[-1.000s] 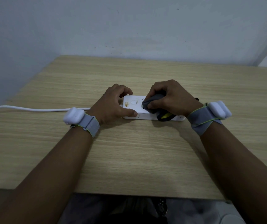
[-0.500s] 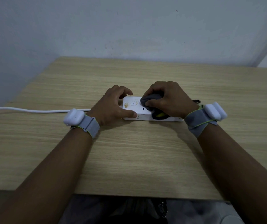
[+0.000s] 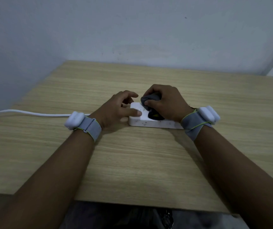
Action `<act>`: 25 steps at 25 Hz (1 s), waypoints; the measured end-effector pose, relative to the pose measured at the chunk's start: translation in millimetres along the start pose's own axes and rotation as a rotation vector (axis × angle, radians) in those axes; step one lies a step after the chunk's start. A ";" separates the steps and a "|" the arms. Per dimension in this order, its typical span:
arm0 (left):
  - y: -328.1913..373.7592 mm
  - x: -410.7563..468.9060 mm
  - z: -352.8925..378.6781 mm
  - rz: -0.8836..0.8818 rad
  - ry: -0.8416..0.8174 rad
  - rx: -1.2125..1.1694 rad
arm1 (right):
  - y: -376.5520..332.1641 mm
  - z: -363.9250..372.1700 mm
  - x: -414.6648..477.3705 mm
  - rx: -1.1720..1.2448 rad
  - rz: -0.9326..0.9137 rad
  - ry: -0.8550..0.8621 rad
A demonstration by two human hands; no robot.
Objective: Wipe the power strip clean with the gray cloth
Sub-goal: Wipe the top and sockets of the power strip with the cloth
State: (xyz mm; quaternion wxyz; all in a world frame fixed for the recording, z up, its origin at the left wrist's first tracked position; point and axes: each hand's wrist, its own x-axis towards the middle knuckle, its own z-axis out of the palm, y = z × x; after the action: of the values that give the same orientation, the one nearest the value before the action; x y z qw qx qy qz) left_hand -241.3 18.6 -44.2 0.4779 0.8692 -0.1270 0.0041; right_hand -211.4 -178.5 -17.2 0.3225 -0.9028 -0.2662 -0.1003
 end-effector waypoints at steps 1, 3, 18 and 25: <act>-0.1 1.2 -2.0 -0.016 0.006 -0.098 | -3.0 3.0 1.3 -0.001 -0.027 -0.022; -1.6 4.4 -6.0 -0.047 0.049 -0.245 | -7.8 5.8 3.4 0.037 -0.069 -0.099; -4.4 2.7 -0.9 -0.066 0.302 -0.463 | -18.8 22.8 10.1 -0.014 -0.080 -0.020; -2.6 4.8 1.6 -0.082 0.341 -0.425 | -15.7 19.7 11.8 -0.024 -0.051 -0.028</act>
State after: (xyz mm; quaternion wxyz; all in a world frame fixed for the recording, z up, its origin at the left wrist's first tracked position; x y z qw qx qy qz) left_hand -236.3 17.5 -46.6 0.6638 0.7406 -0.0072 0.1043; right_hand -209.9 -150.9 -20.0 0.3051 -0.9009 -0.2925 -0.0988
